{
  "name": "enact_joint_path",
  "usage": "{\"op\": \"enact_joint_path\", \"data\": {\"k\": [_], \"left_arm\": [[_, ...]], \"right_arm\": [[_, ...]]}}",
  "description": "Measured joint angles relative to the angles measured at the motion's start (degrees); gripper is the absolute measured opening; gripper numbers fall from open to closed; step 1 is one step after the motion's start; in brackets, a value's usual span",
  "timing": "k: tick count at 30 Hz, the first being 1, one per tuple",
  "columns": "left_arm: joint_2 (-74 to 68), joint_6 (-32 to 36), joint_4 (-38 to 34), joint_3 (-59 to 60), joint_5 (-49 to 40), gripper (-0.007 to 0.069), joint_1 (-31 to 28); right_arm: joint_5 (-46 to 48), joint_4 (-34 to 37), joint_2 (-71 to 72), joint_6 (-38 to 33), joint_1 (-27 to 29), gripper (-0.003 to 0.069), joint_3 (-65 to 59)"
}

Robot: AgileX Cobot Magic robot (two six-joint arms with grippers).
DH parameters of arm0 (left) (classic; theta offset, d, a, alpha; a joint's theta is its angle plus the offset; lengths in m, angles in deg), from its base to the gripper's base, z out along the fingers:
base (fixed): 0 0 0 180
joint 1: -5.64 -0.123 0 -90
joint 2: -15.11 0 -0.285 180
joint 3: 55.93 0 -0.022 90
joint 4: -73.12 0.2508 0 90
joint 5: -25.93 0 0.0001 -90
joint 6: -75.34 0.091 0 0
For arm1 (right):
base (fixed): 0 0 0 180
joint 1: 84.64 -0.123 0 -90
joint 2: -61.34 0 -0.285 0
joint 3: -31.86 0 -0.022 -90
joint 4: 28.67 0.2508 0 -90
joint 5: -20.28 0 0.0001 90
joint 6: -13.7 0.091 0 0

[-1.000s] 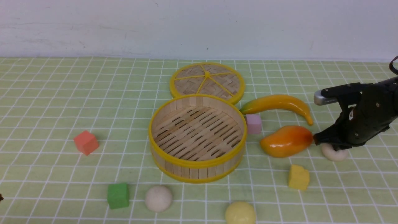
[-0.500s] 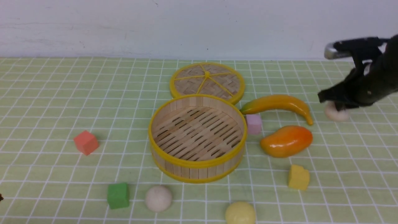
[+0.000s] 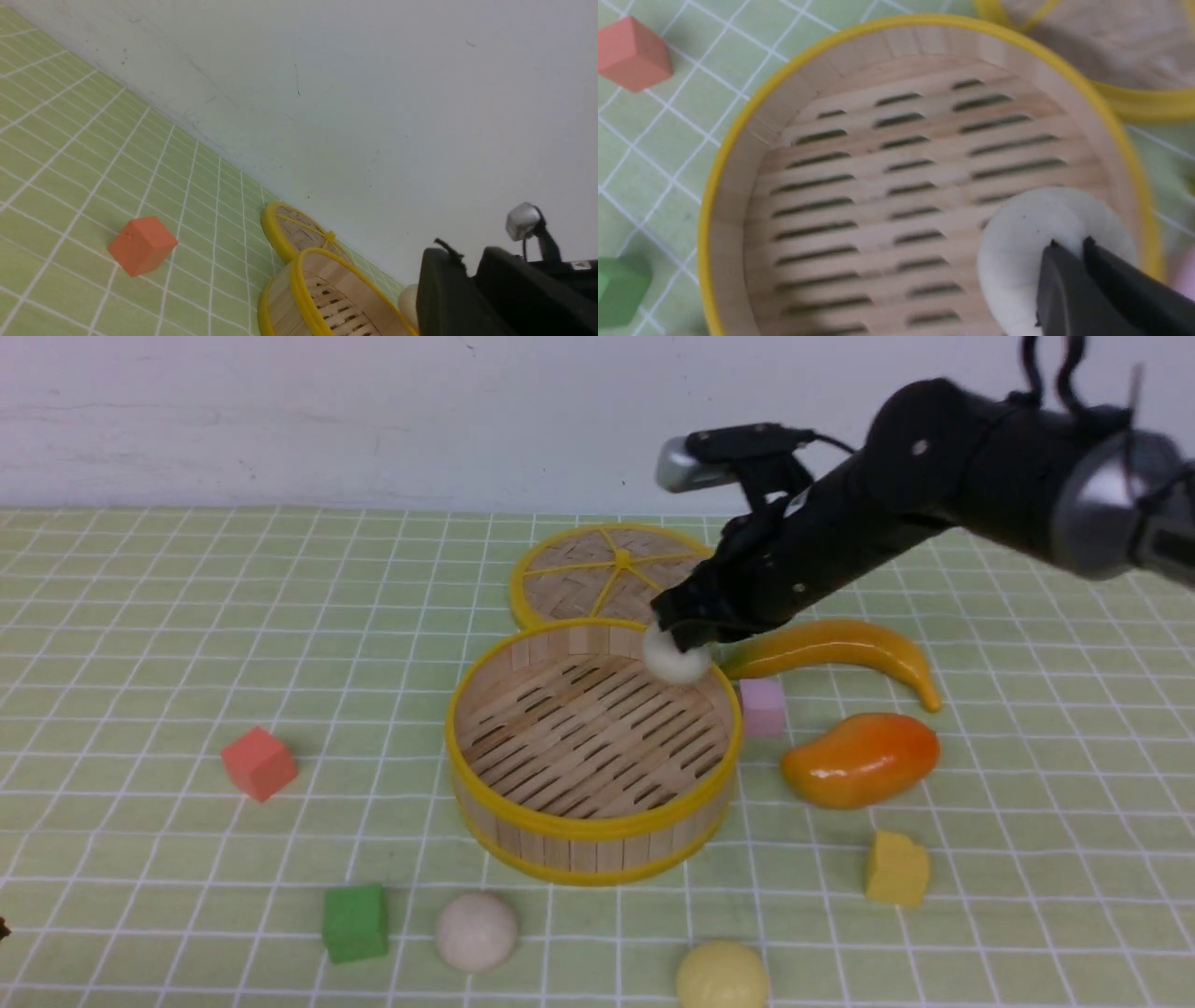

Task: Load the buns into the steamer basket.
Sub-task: Use the right arm to put the steamed stuffed bun into the steamer, then use the right arm to grab a steamed stuffed bun

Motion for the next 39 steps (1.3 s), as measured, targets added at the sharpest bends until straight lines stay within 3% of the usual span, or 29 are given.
{"op": "enact_joint_path", "data": {"k": [6,11,18,21,29,34,39], "left_arm": [[0.0,0.0,0.0,0.0,0.0,0.0108,0.0],[0.0,0.0,0.0,0.0,0.0,0.011,0.0],[0.0,0.0,0.0,0.0,0.0,0.0113,0.0],[0.0,0.0,0.0,0.0,0.0,0.0114,0.0],[0.0,0.0,0.0,0.0,0.0,0.0122,0.0],[0.0,0.0,0.0,0.0,0.0,0.0123,0.0],[0.0,0.0,0.0,0.0,0.0,0.0127,0.0]], "right_arm": [[-6.55,0.43,-5.48,1.29,-2.04,0.0043,0.59],[-7.95,-0.16,-6.63,3.41,-2.08,0.0146,0.64],[-1.6,-3.06,-4.3,4.11,-2.02,0.0347,0.64],[4.11,-3.89,-1.05,4.15,-1.69,0.0378,0.64],[28.24,-3.33,8.31,4.09,-1.91,0.0386,-3.92],[29.31,-2.56,8.33,4.04,-6.39,0.0386,-13.04],[25.21,-7.63,8.27,5.59,-12.02,0.0386,-18.02]]}}
